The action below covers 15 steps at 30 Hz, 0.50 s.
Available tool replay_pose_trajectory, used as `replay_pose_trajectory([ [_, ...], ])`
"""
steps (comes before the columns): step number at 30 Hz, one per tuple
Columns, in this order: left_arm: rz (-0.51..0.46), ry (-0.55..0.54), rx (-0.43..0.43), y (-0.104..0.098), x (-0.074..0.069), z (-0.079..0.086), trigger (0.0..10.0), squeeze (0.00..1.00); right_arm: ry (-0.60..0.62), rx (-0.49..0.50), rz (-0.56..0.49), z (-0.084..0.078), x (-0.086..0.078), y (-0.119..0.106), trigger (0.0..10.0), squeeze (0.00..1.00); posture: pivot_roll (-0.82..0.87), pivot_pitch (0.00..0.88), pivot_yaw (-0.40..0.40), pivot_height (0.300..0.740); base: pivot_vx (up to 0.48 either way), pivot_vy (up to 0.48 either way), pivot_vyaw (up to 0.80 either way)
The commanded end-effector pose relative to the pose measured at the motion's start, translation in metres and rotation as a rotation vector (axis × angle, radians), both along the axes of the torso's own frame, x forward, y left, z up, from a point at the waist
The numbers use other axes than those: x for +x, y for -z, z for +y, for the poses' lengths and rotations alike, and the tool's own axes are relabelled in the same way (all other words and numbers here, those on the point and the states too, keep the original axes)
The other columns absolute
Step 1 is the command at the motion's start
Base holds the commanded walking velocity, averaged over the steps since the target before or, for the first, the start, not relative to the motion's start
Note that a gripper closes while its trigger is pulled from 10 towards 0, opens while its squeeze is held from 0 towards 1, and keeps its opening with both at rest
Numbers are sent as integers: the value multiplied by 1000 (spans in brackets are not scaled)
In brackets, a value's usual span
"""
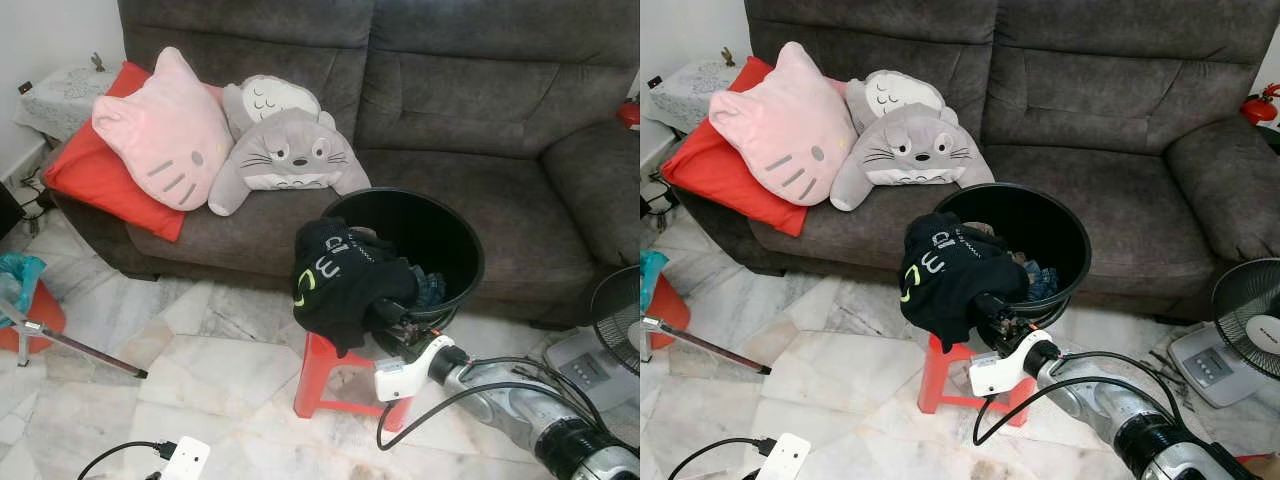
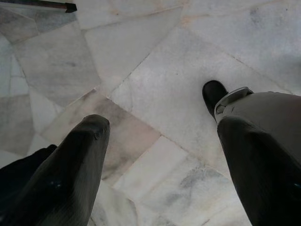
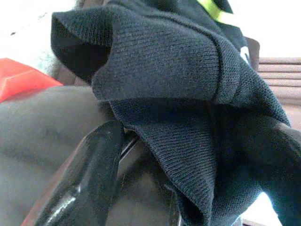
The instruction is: Hang hanger
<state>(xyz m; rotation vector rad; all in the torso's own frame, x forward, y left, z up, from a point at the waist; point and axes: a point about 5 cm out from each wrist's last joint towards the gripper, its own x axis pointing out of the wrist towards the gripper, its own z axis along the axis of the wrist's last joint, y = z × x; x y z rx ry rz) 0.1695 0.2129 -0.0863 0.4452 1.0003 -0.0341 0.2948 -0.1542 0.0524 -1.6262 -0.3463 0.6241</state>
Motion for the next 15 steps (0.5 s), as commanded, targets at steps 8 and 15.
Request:
replay_pose_trajectory([
  [8, 9, 8, 9, 2, -4, -2, 10000, 0, -42, 18, 27, 5, -4, 5, 10000, 0, 49, 58, -34, 736, 0, 0, 0],
  [15, 9, 3, 9, 3, -4, -4, 10000, 0, -42, 23, 28, 3, -3, 4, 0, 0, 50, 59, -37, 736, 0, 0, 0],
])
